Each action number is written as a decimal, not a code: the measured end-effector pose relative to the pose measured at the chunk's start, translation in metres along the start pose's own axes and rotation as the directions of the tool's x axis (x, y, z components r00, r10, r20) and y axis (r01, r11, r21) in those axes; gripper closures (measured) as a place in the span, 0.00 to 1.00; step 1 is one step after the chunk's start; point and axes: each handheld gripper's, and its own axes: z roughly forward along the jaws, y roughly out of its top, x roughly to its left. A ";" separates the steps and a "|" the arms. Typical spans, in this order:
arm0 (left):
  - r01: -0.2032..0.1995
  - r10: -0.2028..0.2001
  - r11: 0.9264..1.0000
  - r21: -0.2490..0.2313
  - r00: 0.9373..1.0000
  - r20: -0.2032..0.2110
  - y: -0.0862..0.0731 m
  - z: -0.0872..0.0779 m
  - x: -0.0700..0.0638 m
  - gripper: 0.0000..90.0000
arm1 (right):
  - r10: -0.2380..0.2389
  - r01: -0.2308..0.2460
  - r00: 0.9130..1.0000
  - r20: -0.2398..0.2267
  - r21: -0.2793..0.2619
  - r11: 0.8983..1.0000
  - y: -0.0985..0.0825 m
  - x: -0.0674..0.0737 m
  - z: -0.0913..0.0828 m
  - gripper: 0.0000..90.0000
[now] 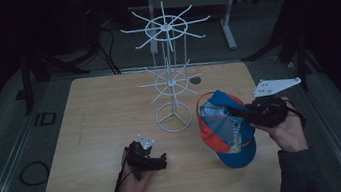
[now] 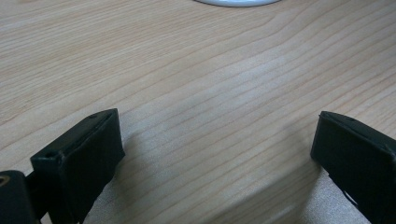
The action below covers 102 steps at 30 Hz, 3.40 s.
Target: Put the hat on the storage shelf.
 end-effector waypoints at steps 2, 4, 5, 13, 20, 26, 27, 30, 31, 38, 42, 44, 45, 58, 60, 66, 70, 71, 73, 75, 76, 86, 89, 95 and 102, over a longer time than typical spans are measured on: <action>-0.003 0.003 1.000 0.002 1.000 0.000 0.000 0.000 0.000 0.03 | -0.003 0.003 1.000 0.002 -0.005 1.000 0.001 0.000 -0.001 0.99; -0.002 0.002 1.000 0.002 1.000 0.000 0.000 0.000 0.000 0.03 | -0.003 0.004 1.000 0.005 -0.006 1.000 0.002 -0.001 -0.002 0.99; -0.002 0.002 1.000 0.002 1.000 0.000 0.000 0.000 0.000 0.03 | -0.003 0.004 1.000 0.005 -0.006 1.000 0.002 -0.001 -0.002 0.99; 0.000 0.000 1.000 0.000 1.000 0.000 0.000 0.000 0.000 0.03 | -0.012 0.012 1.000 0.013 -0.023 1.000 0.009 0.000 -0.008 0.99; 0.001 -0.001 1.000 0.000 1.000 0.000 0.000 0.000 0.000 0.03 | -0.013 0.014 1.000 0.020 -0.037 0.999 0.016 0.001 -0.012 0.99; 0.000 0.000 1.000 0.000 1.000 0.000 0.000 0.000 0.000 0.03 | -0.017 0.019 1.000 0.024 -0.055 0.998 0.020 0.001 -0.013 0.99; 0.000 0.000 1.000 0.000 1.000 0.000 0.000 0.000 0.000 0.03 | -0.016 0.017 1.000 0.025 -0.059 0.998 0.020 0.001 -0.013 0.99; 0.000 0.000 1.000 0.000 1.000 0.000 0.000 0.000 0.000 0.03 | -0.018 0.020 0.999 0.027 -0.066 0.998 0.022 0.002 -0.014 0.99; 0.000 0.000 1.000 0.000 1.000 0.000 0.000 0.000 0.000 0.03 | -0.018 0.020 0.999 0.027 -0.066 0.998 0.022 0.002 -0.014 0.99; 0.001 -0.001 1.000 0.000 1.000 0.000 0.000 0.000 0.000 0.03 | -0.019 0.022 0.999 0.034 -0.079 0.997 0.028 0.001 -0.017 0.99; 0.001 -0.001 1.000 0.000 1.000 0.000 0.000 0.000 0.000 0.03 | -0.019 0.022 0.999 0.040 -0.088 0.996 0.029 0.001 -0.018 0.99; 0.000 0.000 1.000 0.000 1.000 0.000 0.000 0.000 0.000 0.03 | -0.016 0.020 0.999 0.040 -0.099 0.995 0.031 0.001 -0.020 0.99; 0.001 -0.001 1.000 0.000 1.000 0.000 0.000 0.000 0.000 0.03 | -0.015 0.019 0.999 0.040 -0.104 0.994 0.031 0.001 -0.021 0.99; 0.001 -0.001 1.000 0.000 1.000 0.000 0.000 0.000 0.000 0.03 | -0.022 0.030 0.998 0.058 -0.140 0.990 0.034 0.002 -0.028 0.99; 0.001 -0.001 1.000 -0.001 1.000 0.000 0.000 0.000 0.000 0.03 | -0.024 0.032 0.998 0.058 -0.146 0.989 0.035 0.003 -0.029 0.99; 0.001 -0.001 1.000 0.000 1.000 0.000 0.000 0.000 0.000 0.03 | -0.031 0.040 0.998 0.054 -0.164 0.986 0.037 0.004 -0.032 0.99; 0.001 -0.001 1.000 0.000 1.000 0.000 0.000 0.000 0.000 0.03 | -0.032 0.041 0.998 0.052 -0.179 0.983 0.039 0.005 -0.034 0.99; 0.001 -0.001 1.000 -0.001 1.000 0.000 0.000 0.000 0.000 0.03 | -0.034 0.043 0.998 0.053 -0.181 0.983 0.040 0.005 -0.035 0.99; 0.001 -0.001 1.000 0.000 1.000 0.000 0.000 0.000 0.000 0.03 | -0.034 0.043 0.998 0.055 -0.185 0.982 0.040 0.005 -0.036 0.99; 0.001 -0.001 1.000 -0.001 1.000 0.000 0.000 0.000 0.000 0.03 | -0.034 0.043 0.998 0.054 -0.194 0.980 0.041 0.005 -0.037 0.99; 0.001 -0.001 1.000 -0.001 1.000 0.000 0.000 0.000 0.000 0.03 | -0.036 0.046 0.998 0.054 -0.195 0.980 0.042 0.005 -0.037 0.99; 0.001 -0.001 1.000 0.000 1.000 0.000 0.000 0.000 0.000 0.03 | -0.047 0.056 0.998 0.053 -0.199 0.978 0.047 0.007 -0.039 0.99; 0.001 -0.001 1.000 -0.001 1.000 0.000 0.000 0.000 0.000 0.03 | -0.048 0.057 0.998 0.051 -0.200 0.978 0.049 0.007 -0.040 0.99; 0.000 0.000 1.000 -0.001 1.000 -0.001 0.000 0.000 0.000 0.03 | -0.047 0.056 0.998 0.047 -0.208 0.977 0.051 0.007 -0.042 0.99; -0.001 0.001 1.000 0.000 1.000 -0.002 0.000 0.000 0.000 0.03 | -0.044 0.055 0.998 0.054 -0.222 0.974 0.052 0.006 -0.045 0.99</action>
